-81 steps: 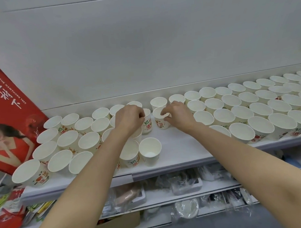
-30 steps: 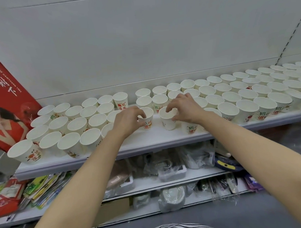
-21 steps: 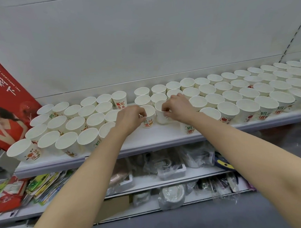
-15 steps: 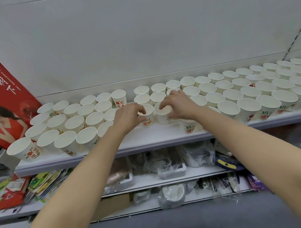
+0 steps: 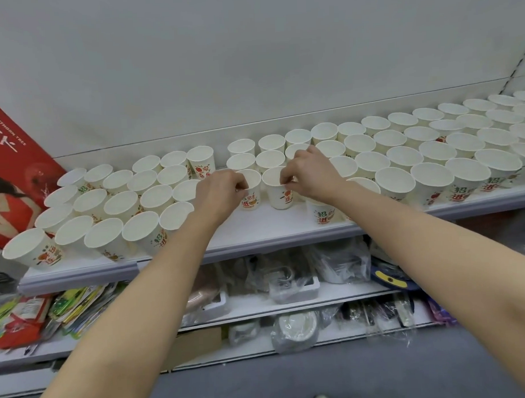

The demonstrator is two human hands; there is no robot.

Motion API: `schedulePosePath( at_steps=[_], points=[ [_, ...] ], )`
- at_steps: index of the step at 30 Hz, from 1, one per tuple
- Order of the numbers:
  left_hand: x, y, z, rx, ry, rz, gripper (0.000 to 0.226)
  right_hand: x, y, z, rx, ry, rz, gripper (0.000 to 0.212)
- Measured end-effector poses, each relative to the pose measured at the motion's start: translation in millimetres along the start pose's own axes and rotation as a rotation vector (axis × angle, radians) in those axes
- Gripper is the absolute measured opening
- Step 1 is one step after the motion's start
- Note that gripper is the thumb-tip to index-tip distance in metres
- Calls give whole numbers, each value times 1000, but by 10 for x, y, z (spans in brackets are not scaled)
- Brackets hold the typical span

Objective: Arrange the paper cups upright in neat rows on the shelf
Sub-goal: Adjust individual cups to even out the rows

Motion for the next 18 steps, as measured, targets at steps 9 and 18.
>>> schedulePosePath(
  at_steps=[9,18],
  points=[
    [65,-93,-65,27,-14,-16,17,-23,89,-159,55,-27,0,11],
    [672,-498,-852,60,-272,97,18,32,120,-507,-173,-103,344,6]
  ],
)
Point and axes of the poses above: each hand's wrist, its own x-axis away from the middle knuckle, its own y-axis out of the palm, z = x × y, the point moved 3 cm from there along -x, towards the middle knuckle, and after that the axes turned 10 degrees about -y, right-handed, at the moved point
